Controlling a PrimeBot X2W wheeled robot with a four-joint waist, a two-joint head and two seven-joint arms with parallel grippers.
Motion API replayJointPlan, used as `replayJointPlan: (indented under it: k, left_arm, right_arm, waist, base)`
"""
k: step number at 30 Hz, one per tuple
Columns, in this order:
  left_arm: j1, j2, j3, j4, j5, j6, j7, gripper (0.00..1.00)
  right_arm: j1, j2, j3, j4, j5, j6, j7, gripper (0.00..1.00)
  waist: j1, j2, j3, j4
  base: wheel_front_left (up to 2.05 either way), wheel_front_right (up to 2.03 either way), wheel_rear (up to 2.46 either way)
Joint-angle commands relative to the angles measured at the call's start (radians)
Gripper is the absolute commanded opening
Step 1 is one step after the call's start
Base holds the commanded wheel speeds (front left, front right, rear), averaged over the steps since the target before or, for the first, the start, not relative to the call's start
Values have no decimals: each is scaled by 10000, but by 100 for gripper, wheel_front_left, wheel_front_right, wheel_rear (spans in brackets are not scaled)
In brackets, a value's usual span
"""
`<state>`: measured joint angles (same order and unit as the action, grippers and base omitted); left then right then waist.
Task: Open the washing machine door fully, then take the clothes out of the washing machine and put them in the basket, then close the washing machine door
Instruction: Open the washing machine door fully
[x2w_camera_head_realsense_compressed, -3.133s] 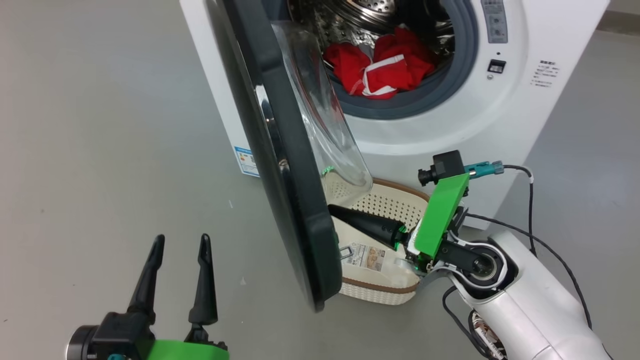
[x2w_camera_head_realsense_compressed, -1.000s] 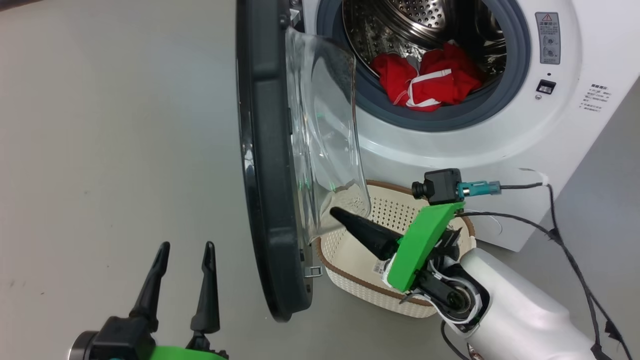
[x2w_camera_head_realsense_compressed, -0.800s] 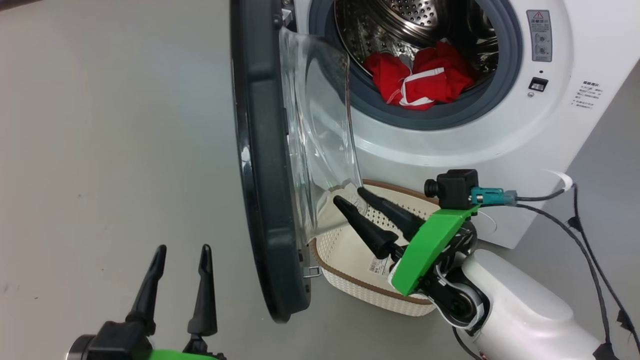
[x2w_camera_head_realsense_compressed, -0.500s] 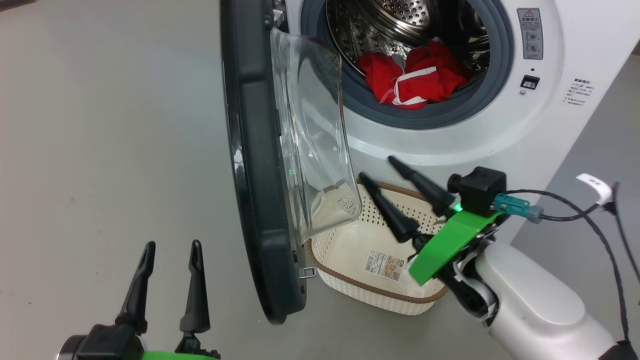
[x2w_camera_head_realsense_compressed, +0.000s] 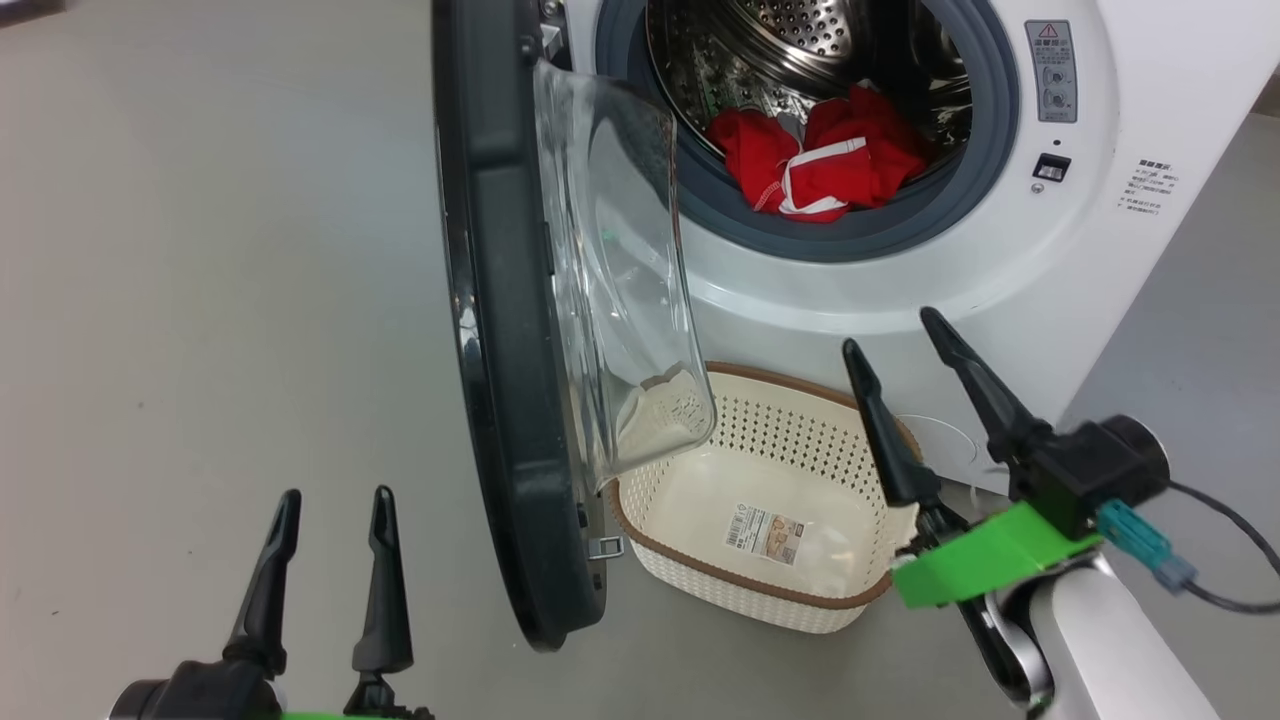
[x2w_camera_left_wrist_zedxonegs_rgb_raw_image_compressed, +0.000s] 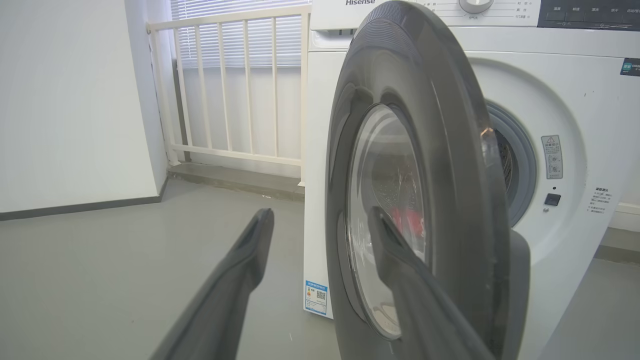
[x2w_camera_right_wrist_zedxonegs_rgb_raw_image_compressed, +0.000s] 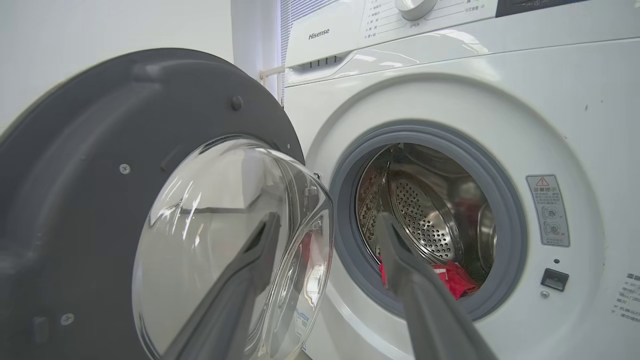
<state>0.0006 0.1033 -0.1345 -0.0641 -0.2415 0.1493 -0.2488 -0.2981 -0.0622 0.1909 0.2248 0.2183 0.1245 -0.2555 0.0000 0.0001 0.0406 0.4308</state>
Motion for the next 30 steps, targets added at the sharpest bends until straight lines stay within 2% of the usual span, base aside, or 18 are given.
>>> replayJointPlan:
  k: [1,9,14,27,28,29,30]
  left_arm:
    - [-123,153,375,-326,162,47,-101,100]
    - [-40,161,390,-300,239,22,-121,100]
    - [60,132,403,-289,255,10,-126,100]
    - [173,124,373,-60,246,-77,-114,100]
    - [162,126,338,-37,242,-97,-105,30]
    - [135,132,314,-25,243,-107,-102,0]
    - [98,136,292,-26,243,-116,-92,0]
  right_arm:
    - [264,111,16,-675,-90,62,-60,100]
    - [1489,118,1,-1567,-104,62,-61,100]
    - [2191,118,89,-1556,-121,62,-62,100]
    - [2237,119,62,-1249,-120,62,-62,100]
    - [2235,119,101,-1204,-131,62,-62,100]
    - [2233,119,130,-1163,-120,62,-62,100]
    - [2226,119,147,-1132,-99,62,-62,100]
  waist:
    - [0,-1,-27,7]
    - [0,-1,-129,-29]
    - [0,-1,-240,-53]
    - [0,-1,-308,-130]
    - [0,-1,-320,-129]
    - [0,-1,-332,-132]
    - [0,-1,-345,-135]
  base:
    - [0,0,0]
    - [0,0,0]
    - [0,0,0]
    - [0,0,0]
    - [0,0,0]
    - [0,0,0]
    - [0,0,0]
